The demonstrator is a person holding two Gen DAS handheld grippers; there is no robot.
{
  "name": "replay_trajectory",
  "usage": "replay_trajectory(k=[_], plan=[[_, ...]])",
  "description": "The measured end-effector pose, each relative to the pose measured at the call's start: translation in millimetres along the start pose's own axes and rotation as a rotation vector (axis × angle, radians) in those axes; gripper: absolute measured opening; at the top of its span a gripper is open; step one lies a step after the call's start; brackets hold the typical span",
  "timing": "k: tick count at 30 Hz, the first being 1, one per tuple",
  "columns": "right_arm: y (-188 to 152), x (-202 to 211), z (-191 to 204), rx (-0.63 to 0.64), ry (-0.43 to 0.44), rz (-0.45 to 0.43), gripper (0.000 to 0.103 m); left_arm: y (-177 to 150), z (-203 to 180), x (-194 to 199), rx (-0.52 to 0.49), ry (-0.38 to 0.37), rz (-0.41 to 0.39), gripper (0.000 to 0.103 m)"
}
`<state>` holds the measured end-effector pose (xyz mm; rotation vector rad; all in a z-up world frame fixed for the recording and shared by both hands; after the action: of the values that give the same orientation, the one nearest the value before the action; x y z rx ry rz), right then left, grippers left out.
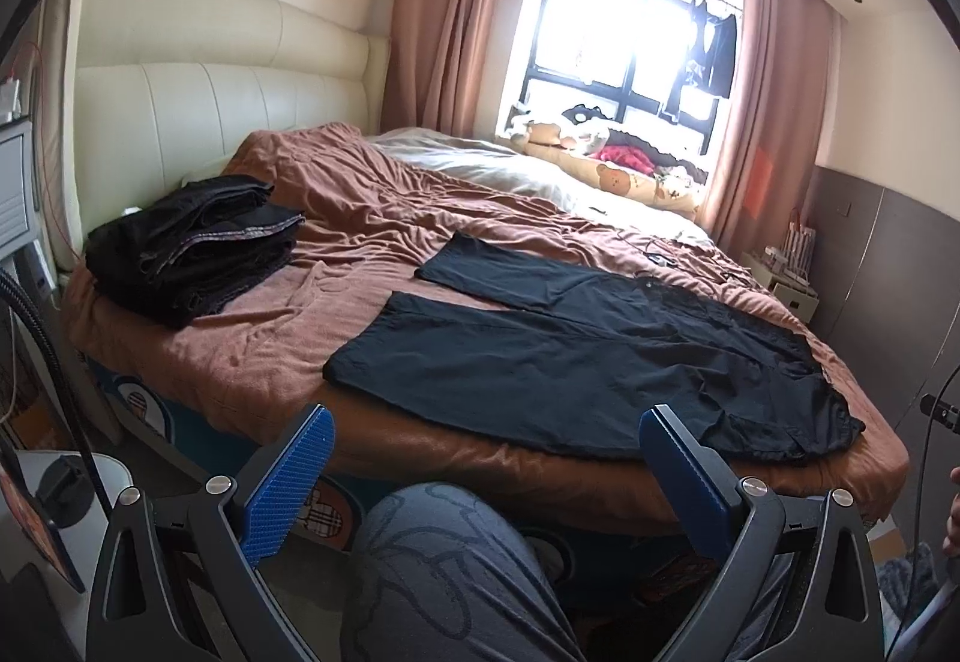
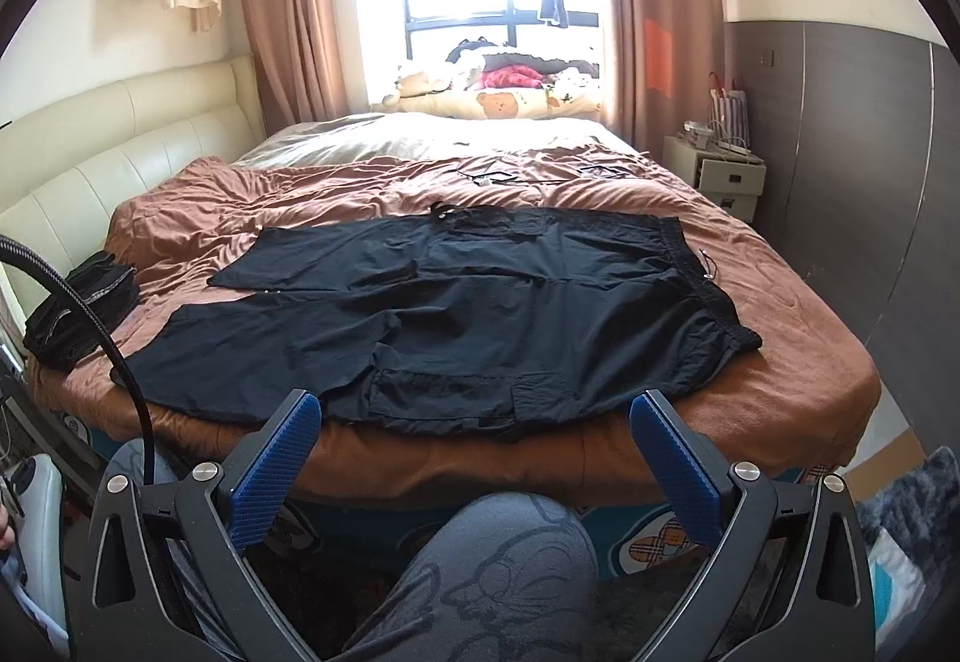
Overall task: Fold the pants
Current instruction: 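Move both grippers toward the black pants' leg hems and waistband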
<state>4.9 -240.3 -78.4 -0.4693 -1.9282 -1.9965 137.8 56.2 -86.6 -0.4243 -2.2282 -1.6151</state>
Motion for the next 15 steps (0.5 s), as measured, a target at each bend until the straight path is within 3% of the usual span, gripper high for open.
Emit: replay_trajectory(k=[15], plan=[[8,-59,-62,-0.167,-0.090,0.053,0.103,-4,29,-89,0.084,0.053,0.125,0.100]])
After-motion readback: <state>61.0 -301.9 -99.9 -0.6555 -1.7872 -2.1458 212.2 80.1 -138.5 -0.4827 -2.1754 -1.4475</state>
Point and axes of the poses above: each gripper's, at about its wrist camera, not at the fingertips, and x roughly against the way its jaws point, z to its left, y to its top, the point moved 10 cm from there along -x, roughly the way its jaws point, and after that the axes turned 5 degrees about x, right-handed, at the moved point
